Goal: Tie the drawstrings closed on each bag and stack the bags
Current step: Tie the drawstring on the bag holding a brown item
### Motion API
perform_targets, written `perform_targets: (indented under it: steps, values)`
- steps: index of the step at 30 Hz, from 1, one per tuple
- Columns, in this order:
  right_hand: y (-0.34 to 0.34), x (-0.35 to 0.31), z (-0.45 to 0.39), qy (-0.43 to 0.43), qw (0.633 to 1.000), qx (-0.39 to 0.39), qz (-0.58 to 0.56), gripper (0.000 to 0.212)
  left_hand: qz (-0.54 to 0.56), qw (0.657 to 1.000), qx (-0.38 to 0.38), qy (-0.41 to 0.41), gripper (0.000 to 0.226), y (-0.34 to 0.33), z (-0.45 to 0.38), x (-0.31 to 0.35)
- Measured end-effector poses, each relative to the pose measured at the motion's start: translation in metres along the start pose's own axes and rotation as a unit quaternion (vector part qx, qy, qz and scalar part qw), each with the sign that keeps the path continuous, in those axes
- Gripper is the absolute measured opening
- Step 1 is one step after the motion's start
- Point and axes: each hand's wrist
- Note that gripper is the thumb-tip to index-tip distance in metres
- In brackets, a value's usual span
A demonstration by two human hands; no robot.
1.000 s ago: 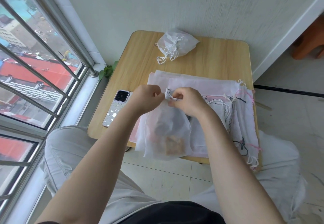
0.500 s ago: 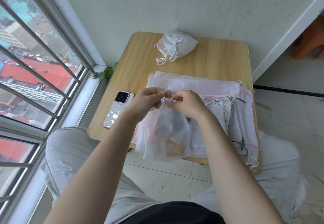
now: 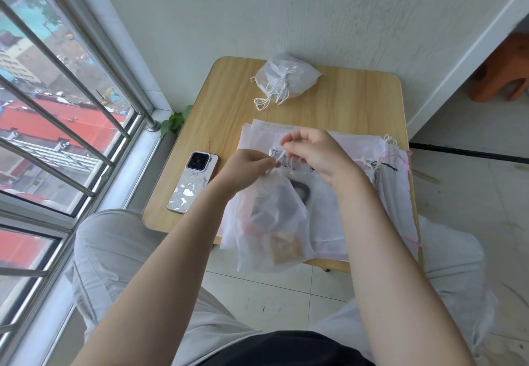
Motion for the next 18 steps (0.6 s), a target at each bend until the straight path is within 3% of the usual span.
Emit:
perform_targets:
  steps: [3,5,7,10,13,18]
  values:
    - [-0.008,-0.018,-0.006,0.042,0.998,0.024,-0.038,0.018,-0.023,0.999,-0.025,-0.021,0.045,-0.001,0.001,0.0]
    - [-0.012,-0.022,-0.01,0.078,0.995,0.023,-0.053,0.037,-0.008,1.0,-0.01,-0.009,0.032,-0.001,-0.001,-0.001]
    - [-0.013,-0.018,-0.013,0.087,0.994,0.049,-0.032,0.053,0.032,0.999,-0.011,0.013,0.022,0.002,-0.002,-0.002]
    - [-0.014,-0.004,-0.013,0.056,0.993,0.089,0.052,0.062,0.083,0.996,-0.028,0.033,0.027,0.007,-0.005,-0.003]
    - [-0.018,0.009,-0.011,0.03,0.993,0.092,0.068,0.05,0.103,0.993,-0.031,0.052,0.03,0.008,-0.005,-0.002]
    - [-0.029,0.015,-0.006,0.043,0.996,0.021,0.077,0.016,0.126,0.988,-0.024,0.085,0.026,0.006,-0.006,0.002]
Point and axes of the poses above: each hand's wrist, its own z-axis away from the middle knuckle, its own y-axis out of the back of the hand, x = y × z, and after that the axes turned 10 degrees about z, right-handed
